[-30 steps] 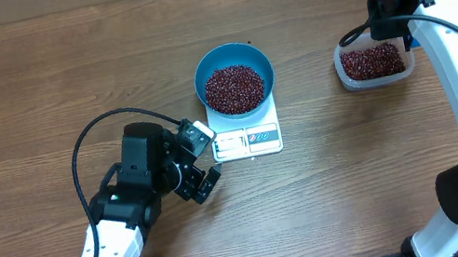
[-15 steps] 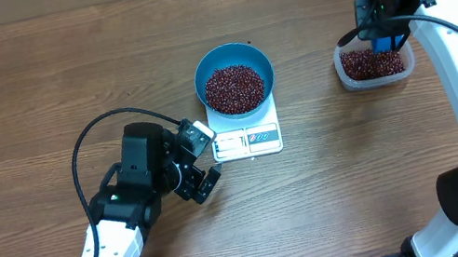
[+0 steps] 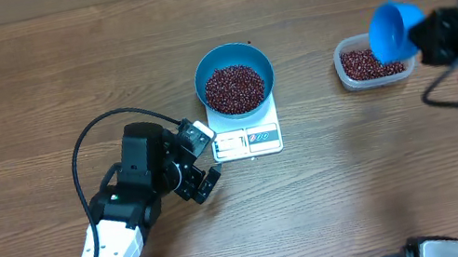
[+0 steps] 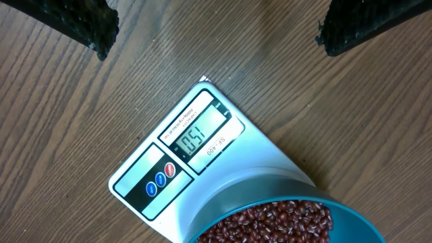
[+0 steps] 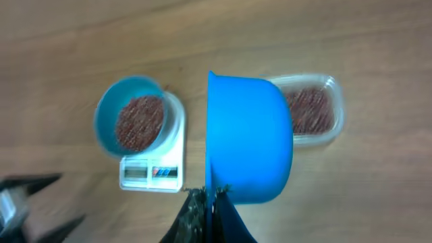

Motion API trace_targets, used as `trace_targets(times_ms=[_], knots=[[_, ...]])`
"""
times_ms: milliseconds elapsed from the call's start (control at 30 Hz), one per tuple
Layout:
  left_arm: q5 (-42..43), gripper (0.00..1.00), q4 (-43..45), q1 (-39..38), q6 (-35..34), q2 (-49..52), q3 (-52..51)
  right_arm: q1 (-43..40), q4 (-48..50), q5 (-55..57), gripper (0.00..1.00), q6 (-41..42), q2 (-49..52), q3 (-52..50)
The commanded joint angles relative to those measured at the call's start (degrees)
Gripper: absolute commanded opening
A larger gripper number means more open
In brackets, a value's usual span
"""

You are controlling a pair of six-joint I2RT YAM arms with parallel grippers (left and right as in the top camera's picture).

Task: Scoop item into bowl and weigh 150g on scale
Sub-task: 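Lower the blue scoop onto the table in front of the tub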

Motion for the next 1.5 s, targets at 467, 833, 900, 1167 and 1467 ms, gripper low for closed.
trace_targets(times_ms=[467, 833, 900, 1167, 1467], knots=[[0.07, 1.00, 0.00, 0.24, 1.07, 0.46, -0.31, -4.76, 7.89, -13.68, 0.04, -6.62, 0.81, -31.28], [0.07, 1.00, 0.00, 0.24, 1.07, 0.46, -0.31, -4.76, 18.93, -13.38, 0.04, -6.80, 8.57, -42.56], [0.07, 1.00, 0.00, 0.24, 1.07, 0.46, -0.31, -4.76, 18.93, -13.90, 0.04, -7.93, 9.99, -42.56], [0.07, 1.00, 0.00, 0.24, 1.07, 0.46, -0.31, -5.29, 18.64, -10.14, 0.04, -6.51, 10.62, -43.47], [0.07, 1.00, 0.00, 0.24, 1.07, 0.46, -0.31, -6.91, 19.61, -9.22, 0.07, -4.33, 10.93, -44.87]])
